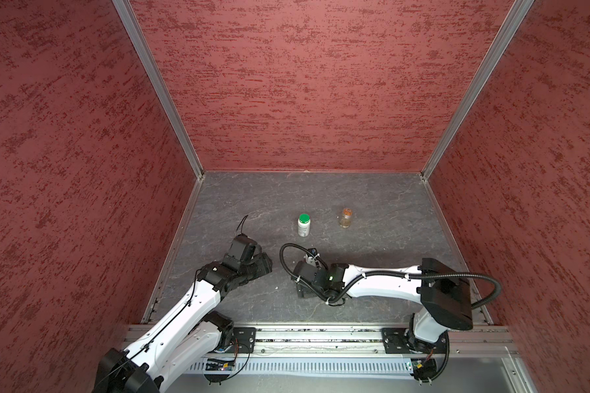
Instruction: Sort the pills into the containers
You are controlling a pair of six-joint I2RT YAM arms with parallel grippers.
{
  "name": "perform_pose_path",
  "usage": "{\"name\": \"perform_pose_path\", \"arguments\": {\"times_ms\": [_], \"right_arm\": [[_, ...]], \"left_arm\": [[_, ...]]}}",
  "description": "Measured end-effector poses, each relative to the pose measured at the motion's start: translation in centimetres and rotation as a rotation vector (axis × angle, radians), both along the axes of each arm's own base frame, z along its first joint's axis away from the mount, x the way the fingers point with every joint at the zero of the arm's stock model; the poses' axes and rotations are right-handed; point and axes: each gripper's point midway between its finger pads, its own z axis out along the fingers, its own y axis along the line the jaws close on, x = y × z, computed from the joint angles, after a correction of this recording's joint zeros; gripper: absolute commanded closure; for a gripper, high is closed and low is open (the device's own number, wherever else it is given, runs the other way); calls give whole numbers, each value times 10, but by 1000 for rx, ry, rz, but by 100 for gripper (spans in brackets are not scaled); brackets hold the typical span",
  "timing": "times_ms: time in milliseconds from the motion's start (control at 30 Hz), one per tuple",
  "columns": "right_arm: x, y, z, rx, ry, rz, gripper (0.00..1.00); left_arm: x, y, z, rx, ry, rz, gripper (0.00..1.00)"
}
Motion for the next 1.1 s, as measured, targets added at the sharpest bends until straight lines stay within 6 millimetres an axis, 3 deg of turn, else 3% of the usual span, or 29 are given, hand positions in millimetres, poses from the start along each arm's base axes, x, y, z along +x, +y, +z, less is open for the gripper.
{"name": "perform_pose_path", "arguments": {"times_ms": [333,967,1100], "right_arm": [[7,-6,-17,-44,25,-18,28],[10,-7,-22,-82,32,-3,58],[10,-8,-22,-88,30,2,60]], "left_arm": [[0,0,-1,3,6,-1,28],[-2,-5,0,-20,11,-28,28],[0,-12,4,-51,-6,-52,28]]}}
